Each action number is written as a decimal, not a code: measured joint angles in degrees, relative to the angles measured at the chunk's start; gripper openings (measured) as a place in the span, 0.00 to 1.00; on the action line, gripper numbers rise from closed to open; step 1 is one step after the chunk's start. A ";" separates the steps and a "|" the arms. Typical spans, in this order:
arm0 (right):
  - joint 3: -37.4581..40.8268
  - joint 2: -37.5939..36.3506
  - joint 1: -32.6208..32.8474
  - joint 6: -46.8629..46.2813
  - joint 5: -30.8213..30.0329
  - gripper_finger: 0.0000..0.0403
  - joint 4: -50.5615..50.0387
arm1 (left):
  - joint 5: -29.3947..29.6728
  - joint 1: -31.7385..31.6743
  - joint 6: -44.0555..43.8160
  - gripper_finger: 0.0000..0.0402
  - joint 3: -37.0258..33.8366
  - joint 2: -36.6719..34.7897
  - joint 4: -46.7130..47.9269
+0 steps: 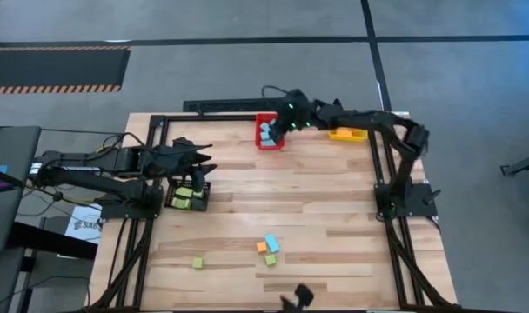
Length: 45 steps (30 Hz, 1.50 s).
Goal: Sort & place blocks by color
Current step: Put the blue block into the red bin
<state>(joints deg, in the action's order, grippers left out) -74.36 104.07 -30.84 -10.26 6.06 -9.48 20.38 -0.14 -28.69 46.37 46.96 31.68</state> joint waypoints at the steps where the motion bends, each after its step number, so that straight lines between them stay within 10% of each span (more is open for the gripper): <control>1: -2.54 1.95 -1.13 -0.09 0.08 0.30 -1.51 | -0.04 0.00 -0.02 0.42 0.00 -0.02 0.05; 8: -16.24 11.77 -5.71 0.10 0.28 0.31 -12.80 | -0.48 0.00 -0.02 0.42 0.00 -0.02 0.15; 19: -23.54 15.17 -6.85 0.15 0.50 0.82 -20.41 | -0.32 -0.07 1.65 0.42 -0.02 -0.01 1.05; 29: -25.63 8.82 -3.34 5.33 2.84 0.80 -40.84 | -0.63 -0.50 3.03 0.42 -0.02 0.00 1.00; 37: -14.02 -5.72 10.78 8.10 2.64 0.78 -38.02 | -0.63 -0.50 3.58 0.42 -0.02 0.00 2.67; 45: 12.08 -21.02 26.45 -0.22 -0.10 0.78 -10.58 | -2.65 -0.44 2.63 0.42 -0.02 0.75 6.47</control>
<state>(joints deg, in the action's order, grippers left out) -62.28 83.05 -4.39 -10.48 5.96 -20.06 17.73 -0.58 -26.05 46.35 47.71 38.14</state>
